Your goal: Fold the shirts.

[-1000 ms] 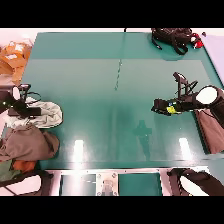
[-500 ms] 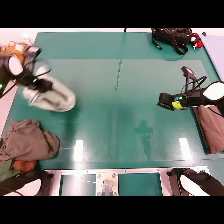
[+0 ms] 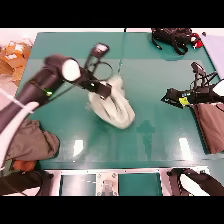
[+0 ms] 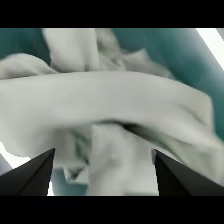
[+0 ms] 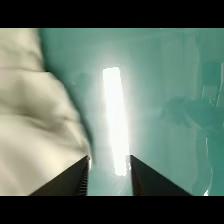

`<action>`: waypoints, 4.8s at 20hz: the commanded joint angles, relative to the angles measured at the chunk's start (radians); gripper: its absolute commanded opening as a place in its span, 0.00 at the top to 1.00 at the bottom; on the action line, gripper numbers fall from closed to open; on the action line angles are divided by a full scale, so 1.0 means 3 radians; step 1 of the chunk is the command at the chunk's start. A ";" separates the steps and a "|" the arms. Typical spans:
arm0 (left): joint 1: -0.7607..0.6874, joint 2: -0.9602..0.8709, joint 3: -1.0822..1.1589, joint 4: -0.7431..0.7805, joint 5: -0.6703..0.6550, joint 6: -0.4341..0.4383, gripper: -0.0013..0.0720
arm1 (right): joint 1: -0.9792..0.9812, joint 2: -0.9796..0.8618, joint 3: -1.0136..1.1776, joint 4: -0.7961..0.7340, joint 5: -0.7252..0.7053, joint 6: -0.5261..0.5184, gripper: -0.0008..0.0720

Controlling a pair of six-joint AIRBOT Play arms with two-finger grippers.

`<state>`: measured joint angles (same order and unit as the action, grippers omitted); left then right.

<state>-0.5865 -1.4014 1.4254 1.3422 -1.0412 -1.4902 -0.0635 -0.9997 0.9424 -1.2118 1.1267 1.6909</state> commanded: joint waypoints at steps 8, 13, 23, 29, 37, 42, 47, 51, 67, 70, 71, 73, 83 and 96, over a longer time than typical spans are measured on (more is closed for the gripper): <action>0.0610 -0.0150 -0.0226 -0.0301 -0.0950 -0.0013 0.02 | -0.0009 -0.0431 -0.0005 0.0228 -0.0150 -0.0221 0.42; 0.0593 -0.0150 -0.1085 -0.1058 -0.0100 0.0126 0.02 | -0.0001 -0.1288 0.0033 0.1077 -0.0548 -0.0900 0.43; 0.0666 -0.0243 -0.1465 -0.1579 0.0097 0.0519 0.95 | 0.0553 -0.2391 0.0577 0.1832 -0.0401 -0.1409 0.87; 0.1338 0.0651 -0.1378 -0.0951 -0.0371 0.0164 0.95 | -0.0048 -0.1857 0.0722 0.1821 -0.0019 -0.1462 0.97; 0.1670 0.1909 -0.0693 -0.1292 -0.0492 0.0079 0.95 | -0.0720 0.0019 0.0861 0.1932 0.0301 -0.1451 0.97; 0.1670 0.2070 0.0619 -0.1250 -0.0668 -0.0009 0.95 | -0.0978 0.1024 0.1504 0.1911 0.0287 -0.1410 0.97; 0.1670 0.2027 0.0862 -0.0548 -0.0757 -0.0008 0.95 | -0.1031 0.1239 0.1629 0.1645 0.0451 -0.1185 0.97; 0.1670 0.1780 0.0365 -0.0501 -0.0765 0.0031 0.95 | -0.1012 0.1095 0.0935 0.1657 0.0470 -0.1193 0.97; 0.1667 -0.0093 -0.1429 -0.2056 0.0528 0.0970 0.95 | -0.1268 -0.1253 0.0516 0.1410 -0.0253 -0.1546 0.50; 0.1667 -0.0093 -0.1429 -0.2056 0.0445 0.0985 0.95 | -0.1642 -0.0899 0.0164 0.1064 0.0103 -0.1424 0.50; 0.1667 -0.0093 -0.1429 -0.2055 0.0409 0.0985 0.95 | -0.1685 -0.0759 -0.0120 0.1071 0.0047 -0.1417 0.50; 0.1667 -0.0093 -0.1429 -0.2056 0.0355 0.0985 0.95 | -0.1626 -0.0619 -0.0679 0.1294 -0.0195 -0.1456 0.50; 0.1667 -0.0090 -0.1396 -0.2040 0.0239 0.0984 0.95 | -0.0455 -0.1577 -0.0659 0.1825 -0.0921 -0.1718 0.82; 0.1670 0.0804 0.1120 -0.1506 -0.0605 0.0544 0.95 | -0.1462 0.0529 0.1798 0.1817 -0.0224 -0.1562 0.97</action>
<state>-0.0860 -1.2465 1.5814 0.8753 -1.1938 -1.2911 -0.4149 -1.0046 1.3266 -0.6685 1.0542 1.2057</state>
